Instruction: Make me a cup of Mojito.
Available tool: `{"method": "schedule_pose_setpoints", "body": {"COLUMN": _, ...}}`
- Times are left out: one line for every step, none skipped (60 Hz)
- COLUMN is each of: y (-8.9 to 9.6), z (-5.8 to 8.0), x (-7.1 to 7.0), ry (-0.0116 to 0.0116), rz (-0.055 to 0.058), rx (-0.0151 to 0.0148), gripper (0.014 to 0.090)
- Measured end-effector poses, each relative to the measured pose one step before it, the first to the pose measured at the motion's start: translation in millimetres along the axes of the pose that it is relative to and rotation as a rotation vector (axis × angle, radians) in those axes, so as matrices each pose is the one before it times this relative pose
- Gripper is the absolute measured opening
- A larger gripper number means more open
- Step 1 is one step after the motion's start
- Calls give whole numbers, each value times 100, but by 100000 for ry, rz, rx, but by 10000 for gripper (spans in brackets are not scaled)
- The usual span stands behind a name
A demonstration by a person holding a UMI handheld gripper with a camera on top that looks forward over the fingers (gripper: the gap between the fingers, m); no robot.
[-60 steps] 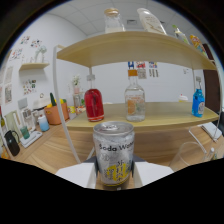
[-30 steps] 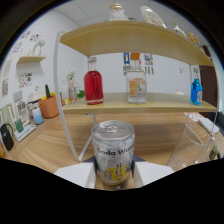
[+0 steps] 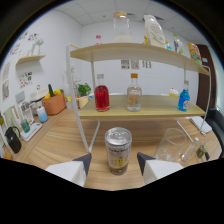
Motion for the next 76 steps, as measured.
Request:
{"method": "schedule_pose_setpoints", "body": {"y": -161, "z": -585, "x": -36, "ry": 215, "rz": -134, "rx": 175, "gripper": 855}}
{"method": "schedule_pose_setpoints", "body": {"y": -160, "z": -558, "x": 1, "ry": 401, "rz": -78, "rx": 127, "gripper": 852}}
{"method": "schedule_pose_setpoints", "body": {"y": -112, "z": -567, "x": 0, "ry": 482, "rz": 24, "rx": 29, "gripper": 851}}
{"method": "schedule_pose_setpoints", "body": {"y": -105, "z": -604, "x": -6, "ry": 369, "rz": 60, "rx": 6, "gripper": 846}}
{"method": "schedule_pose_setpoints", "body": {"y": -110, "z": -576, "x": -20, "ry": 212, "rz": 120, "rx": 83, "gripper": 845}}
{"method": "schedule_pose_setpoints", "body": {"y": -42, "z": -659, "x": 8, "ry": 365, "rz": 178, "rx": 6, "gripper": 847}}
{"method": "schedule_pose_setpoints", "body": {"y": -75, "z": -573, "x": 114, "ry": 589, "rz": 329, "rx": -176, "gripper": 849}}
{"method": "schedule_pose_setpoints", "body": {"y": 64, "z": -553, "x": 105, "ry": 674, "rz": 520, "rx": -273, "gripper": 849}}
{"method": "schedule_pose_setpoints", "body": {"y": -4, "z": -522, "x": 63, "ry": 550, "rz": 429, "rx": -435, "gripper": 850}}
{"method": "schedule_pose_setpoints", "body": {"y": 77, "z": -525, "x": 33, "ry": 267, "rz": 282, "rx": -371, "gripper": 850}}
{"method": "schedule_pose_setpoints", "body": {"y": 104, "z": -482, "x": 55, "ry": 181, "rz": 198, "rx": -405, "gripper": 851}}
{"method": "schedule_pose_setpoints", "body": {"y": 127, "z": -473, "x": 100, "ry": 355, "rz": 115, "rx": -488, "gripper": 850}}
{"method": "schedule_pose_setpoints", "body": {"y": 134, "z": -403, "x": 180, "ry": 506, "rz": 18, "rx": -474, "gripper": 853}}
{"method": "schedule_pose_setpoints", "body": {"y": 187, "z": -497, "x": 293, "ry": 590, "rz": -100, "rx": -238, "gripper": 856}}
{"method": "schedule_pose_setpoints", "body": {"y": 136, "z": -426, "x": 197, "ry": 672, "rz": -102, "rx": -309, "gripper": 857}}
{"method": "schedule_pose_setpoints", "body": {"y": 107, "z": -359, "x": 264, "ry": 562, "rz": -159, "rx": -366, "gripper": 858}}
{"method": "schedule_pose_setpoints", "body": {"y": 156, "z": -347, "x": 282, "ry": 688, "rz": -226, "rx": -387, "gripper": 856}}
{"method": "schedule_pose_setpoints", "body": {"y": 171, "z": -313, "x": 277, "ry": 631, "rz": -269, "rx": -464, "gripper": 856}}
{"method": "schedule_pose_setpoints", "body": {"y": 162, "z": -292, "x": 260, "ry": 500, "rz": -243, "rx": -477, "gripper": 855}}
{"method": "schedule_pose_setpoints", "body": {"y": 161, "z": -267, "x": 297, "ry": 403, "rz": -183, "rx": -456, "gripper": 856}}
{"method": "schedule_pose_setpoints", "body": {"y": 155, "z": -243, "x": 303, "ry": 316, "rz": -108, "rx": -463, "gripper": 856}}
{"method": "schedule_pose_setpoints", "body": {"y": 160, "z": -213, "x": 334, "ry": 295, "rz": -145, "rx": -442, "gripper": 858}}
{"method": "schedule_pose_setpoints", "body": {"y": 135, "z": -225, "x": 347, "ry": 251, "rz": -157, "rx": -288, "gripper": 858}}
{"method": "schedule_pose_setpoints", "body": {"y": 114, "z": -197, "x": 313, "ry": 105, "rz": -255, "rx": -331, "gripper": 854}}
{"method": "schedule_pose_setpoints", "body": {"y": 142, "z": -150, "x": 317, "ry": -62, "rz": -244, "rx": -431, "gripper": 855}}
{"method": "schedule_pose_setpoints", "body": {"y": 132, "z": -154, "x": 384, "ry": 23, "rz": -195, "rx": -508, "gripper": 855}}
{"method": "schedule_pose_setpoints", "body": {"y": 134, "z": -143, "x": 442, "ry": 266, "rz": -195, "rx": -496, "gripper": 855}}
{"method": "schedule_pose_setpoints", "body": {"y": 92, "z": -138, "x": 468, "ry": 430, "rz": -266, "rx": -345, "gripper": 856}}
{"method": "schedule_pose_setpoints", "body": {"y": 37, "z": -137, "x": 498, "ry": 507, "rz": -274, "rx": -172, "gripper": 855}}
{"method": "schedule_pose_setpoints", "body": {"y": 32, "z": -191, "x": 441, "ry": 391, "rz": -257, "rx": -6, "gripper": 856}}
{"method": "schedule_pose_setpoints", "body": {"y": 4, "z": -125, "x": 458, "ry": 249, "rz": -243, "rx": -22, "gripper": 856}}
{"method": "schedule_pose_setpoints", "body": {"y": 6, "z": -99, "x": 431, "ry": 114, "rz": -222, "rx": -15, "gripper": 856}}
{"method": "schedule_pose_setpoints", "body": {"y": 11, "z": -86, "x": 438, "ry": 54, "rz": -234, "rx": -93, "gripper": 857}}
{"method": "schedule_pose_setpoints", "body": {"y": 29, "z": -70, "x": 435, "ry": 92, "rz": -198, "rx": -152, "gripper": 857}}
{"method": "schedule_pose_setpoints", "body": {"y": 11, "z": -70, "x": 432, "ry": 165, "rz": -225, "rx": -163, "gripper": 855}}
{"method": "schedule_pose_setpoints", "body": {"y": -1, "z": -55, "x": 407, "ry": 77, "rz": -271, "rx": -92, "gripper": 856}}
{"method": "schedule_pose_setpoints", "body": {"y": -30, "z": -34, "x": 403, "ry": -27, "rz": -251, "rx": 47, "gripper": 856}}
{"method": "schedule_pose_setpoints", "body": {"y": -14, "z": -31, "x": 417, "ry": 13, "rz": -241, "rx": 37, "gripper": 856}}
{"method": "schedule_pose_setpoints", "body": {"y": -13, "z": 37, "x": 424, "ry": 162, "rz": -239, "rx": -92, "gripper": 856}}
{"method": "schedule_pose_setpoints", "body": {"y": 43, "z": -62, "x": 420, "ry": 179, "rz": -149, "rx": -185, "gripper": 856}}
{"method": "schedule_pose_setpoints", "body": {"y": 40, "z": -26, "x": 404, "ry": 220, "rz": -105, "rx": -261, "gripper": 855}}
{"method": "schedule_pose_setpoints", "body": {"y": -57, "z": 23, "x": 452, "ry": 166, "rz": 14, "rx": -338, "gripper": 856}}
{"method": "schedule_pose_setpoints", "body": {"y": -92, "z": -51, "x": 332, "ry": 5, "rz": 271, "rx": 47, "gripper": 856}}
{"method": "schedule_pose_setpoints", "body": {"y": -109, "z": -43, "x": 279, "ry": -194, "rz": 348, "rx": 208, "gripper": 856}}
{"method": "schedule_pose_setpoints", "body": {"y": -106, "z": -10, "x": 234, "ry": -416, "rz": 297, "rx": 287, "gripper": 854}}
{"method": "schedule_pose_setpoints", "body": {"y": -75, "z": -2, "x": 250, "ry": -332, "rz": 217, "rx": 183, "gripper": 858}}
{"method": "schedule_pose_setpoints", "body": {"y": -44, "z": 24, "x": 274, "ry": -159, "rz": 199, "rx": 36, "gripper": 859}}
{"method": "schedule_pose_setpoints", "body": {"y": -17, "z": 44, "x": 266, "ry": -103, "rz": 161, "rx": -134, "gripper": 859}}
{"method": "schedule_pose_setpoints", "body": {"y": 23, "z": 41, "x": 195, "ry": -244, "rz": 67, "rx": -263, "gripper": 858}}
{"method": "schedule_pose_setpoints", "body": {"y": 4, "z": 31, "x": 166, "ry": -400, "rz": -80, "rx": -258, "gripper": 857}}
{"method": "schedule_pose_setpoints", "body": {"y": 9, "z": 6, "x": 106, "ry": -435, "rz": -166, "rx": -99, "gripper": 856}}
{"method": "schedule_pose_setpoints", "body": {"y": -56, "z": 3, "x": 151, "ry": -328, "rz": -145, "rx": -16, "gripper": 855}}
{"method": "schedule_pose_setpoints", "body": {"y": -36, "z": 15, "x": 164, "ry": -181, "rz": -107, "rx": 161, "gripper": 855}}
{"method": "schedule_pose_setpoints", "body": {"y": -57, "z": 10, "x": 155, "ry": -237, "rz": -152, "rx": 163, "gripper": 855}}
{"method": "schedule_pose_setpoints", "body": {"y": -26, "z": 7, "x": 127, "ry": -277, "rz": -176, "rx": 115, "gripper": 855}}
{"method": "schedule_pose_setpoints", "body": {"y": -42, "z": 14, "x": 110, "ry": -327, "rz": -141, "rx": 64, "gripper": 855}}
{"method": "schedule_pose_setpoints", "body": {"y": -30, "z": 24, "x": 77, "ry": -347, "rz": 7, "rx": 67, "gripper": 854}}
{"method": "schedule_pose_setpoints", "body": {"y": -56, "z": 30, "x": 68, "ry": -407, "rz": 71, "rx": 86, "gripper": 856}}
{"method": "schedule_pose_setpoints", "body": {"y": -41, "z": 12, "x": 54, "ry": -384, "rz": 53, "rx": 93, "gripper": 855}}
{"method": "schedule_pose_setpoints", "body": {"y": -48, "z": 10, "x": 74, "ry": -286, "rz": 29, "rx": 69, "gripper": 855}}
{"method": "schedule_pose_setpoints", "body": {"y": -42, "z": 22, "x": 111, "ry": -181, "rz": 3, "rx": 121, "gripper": 854}}
{"method": "schedule_pose_setpoints", "body": {"y": -58, "z": 11, "x": 110, "ry": -82, "rz": 60, "rx": 160, "gripper": 853}}
{"method": "schedule_pose_setpoints", "body": {"y": -33, "z": 13, "x": 93, "ry": -215, "rz": 122, "rx": 115, "gripper": 854}}
{"method": "schedule_pose_setpoints", "body": {"y": -21, "z": 14, "x": 71, "ry": -241, "rz": 236, "rx": 22, "gripper": 855}}
{"method": "schedule_pose_setpoints", "body": {"y": 13, "z": 24, "x": 86, "ry": -152, "rz": 251, "rx": -30, "gripper": 854}}
{"method": "schedule_pose_setpoints", "body": {"y": -10, "z": 30, "x": 100, "ry": -51, "rz": 198, "rx": -38, "gripper": 855}}
{"method": "schedule_pose_setpoints", "body": {"y": 7, "z": 19, "x": 135, "ry": 34, "rz": 126, "rx": -12, "gripper": 857}}
{"method": "schedule_pose_setpoints", "body": {"y": -4, "z": 40, "x": 102, "ry": -67, "rz": 85, "rx": -4, "gripper": 854}}
{"method": "schedule_pose_setpoints", "body": {"y": 9, "z": 38, "x": 88, "ry": -120, "rz": 64, "rx": -58, "gripper": 855}}
{"method": "schedule_pose_setpoints", "body": {"y": 27, "z": 41, "x": 66, "ry": -107, "rz": -32, "rx": -81, "gripper": 855}}
{"method": "schedule_pose_setpoints", "body": {"y": 37, "z": 36, "x": 64, "ry": -119, "rz": -42, "rx": -131, "gripper": 853}}
{"method": "schedule_pose_setpoints", "body": {"y": 42, "z": 29, "x": 44, "ry": -149, "rz": 71, "rx": -148, "gripper": 855}}
{"method": "schedule_pose_setpoints", "body": {"y": 33, "z": 19, "x": 41, "ry": -140, "rz": 170, "rx": -154, "gripper": 856}}
{"method": "schedule_pose_setpoints", "body": {"y": 44, "z": 34, "x": 25, "ry": -152, "rz": 241, "rx": -221, "gripper": 855}}
{"method": "schedule_pose_setpoints", "body": {"y": 65, "z": -11, "x": 5, "ry": -203, "rz": 305, "rx": -312, "gripper": 855}}
{"method": "schedule_pose_setpoints", "body": {"y": 46, "z": -10, "x": -21, "ry": -309, "rz": 379, "rx": -294, "gripper": 857}}
